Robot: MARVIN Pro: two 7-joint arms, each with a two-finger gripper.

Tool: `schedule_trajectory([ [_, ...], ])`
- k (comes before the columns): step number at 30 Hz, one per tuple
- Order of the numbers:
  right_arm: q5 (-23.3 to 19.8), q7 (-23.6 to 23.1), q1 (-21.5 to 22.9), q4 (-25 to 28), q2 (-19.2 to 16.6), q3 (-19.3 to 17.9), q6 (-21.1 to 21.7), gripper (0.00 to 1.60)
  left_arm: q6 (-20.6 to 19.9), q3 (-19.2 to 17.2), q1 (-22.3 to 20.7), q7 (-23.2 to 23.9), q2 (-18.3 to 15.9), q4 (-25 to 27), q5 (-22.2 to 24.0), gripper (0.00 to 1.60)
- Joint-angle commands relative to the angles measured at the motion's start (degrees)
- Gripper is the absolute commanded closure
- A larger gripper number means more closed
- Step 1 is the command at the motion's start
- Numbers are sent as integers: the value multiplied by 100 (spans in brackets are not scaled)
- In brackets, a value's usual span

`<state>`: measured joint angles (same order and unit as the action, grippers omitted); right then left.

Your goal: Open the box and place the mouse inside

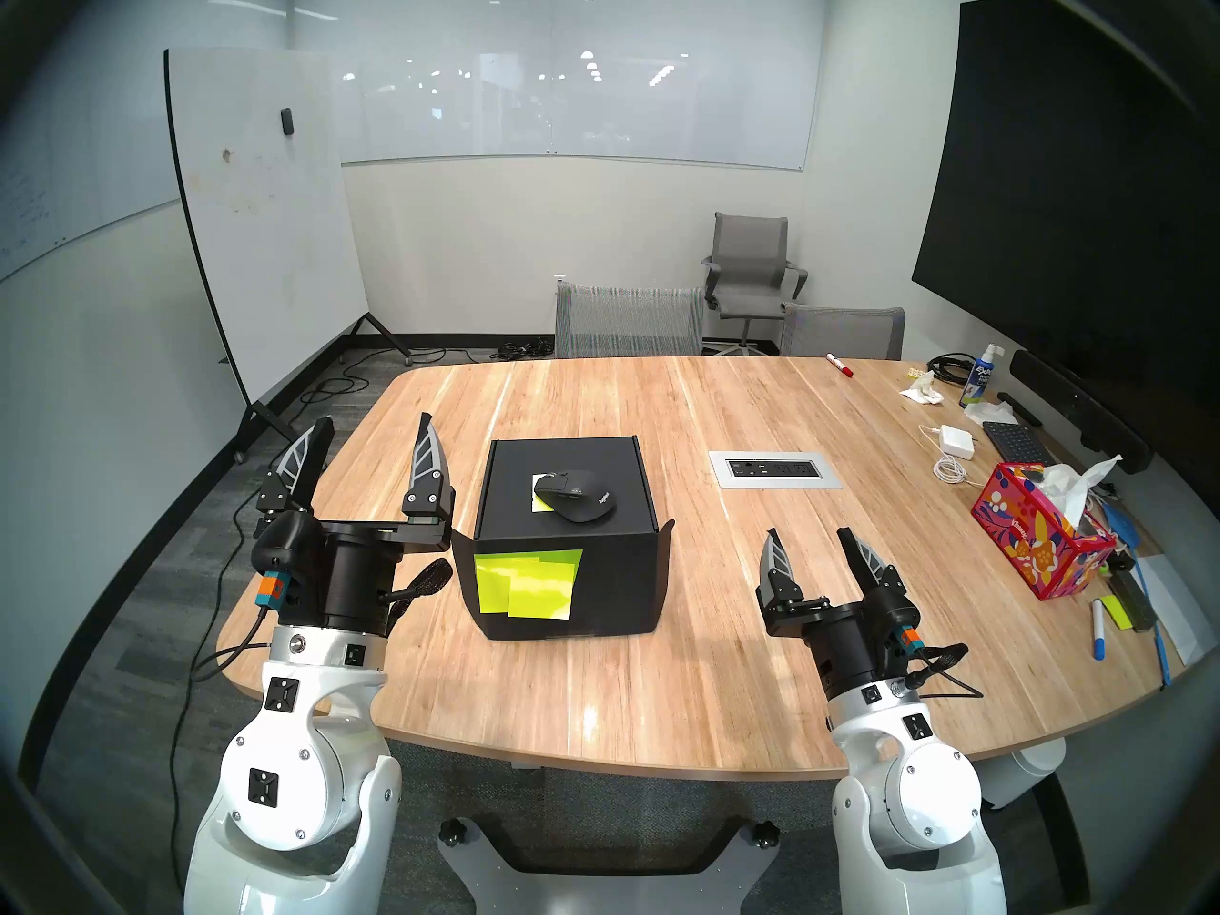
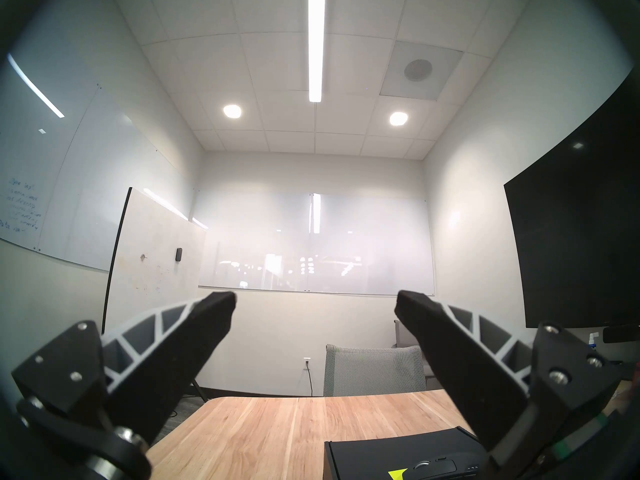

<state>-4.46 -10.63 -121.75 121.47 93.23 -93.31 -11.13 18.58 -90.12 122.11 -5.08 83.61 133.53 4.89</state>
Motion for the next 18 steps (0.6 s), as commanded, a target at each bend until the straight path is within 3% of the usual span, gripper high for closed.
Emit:
schedule_trajectory([
  [1,-3,-1,10,113,1,0,-17,0,10,-3,12,-2,1,99,-2,0],
  [18,-3,-1,10,113,1,0,-17,0,10,-3,12,-1,2,99,-3,0],
])
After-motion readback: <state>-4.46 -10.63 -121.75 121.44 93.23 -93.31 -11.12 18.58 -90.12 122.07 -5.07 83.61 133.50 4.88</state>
